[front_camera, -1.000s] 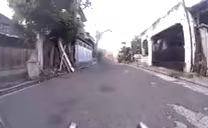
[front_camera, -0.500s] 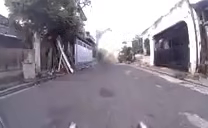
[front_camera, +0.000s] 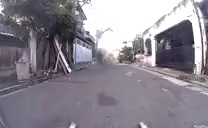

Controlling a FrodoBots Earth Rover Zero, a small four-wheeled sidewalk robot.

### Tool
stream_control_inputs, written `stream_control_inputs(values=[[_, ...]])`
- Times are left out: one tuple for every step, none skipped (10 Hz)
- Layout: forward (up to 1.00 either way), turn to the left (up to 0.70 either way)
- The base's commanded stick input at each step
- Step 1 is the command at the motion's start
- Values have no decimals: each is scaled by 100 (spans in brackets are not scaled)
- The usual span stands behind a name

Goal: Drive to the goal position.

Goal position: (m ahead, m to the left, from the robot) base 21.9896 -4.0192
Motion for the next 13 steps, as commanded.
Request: stream_control_inputs(values=[[70, 0], [70, 0], [70, 0], [70, 0], [70, 0], [70, 0], [70, 0], [70, 0], [70, 0], [70, 0], [70, 0], [70, 0], [70, 0]])
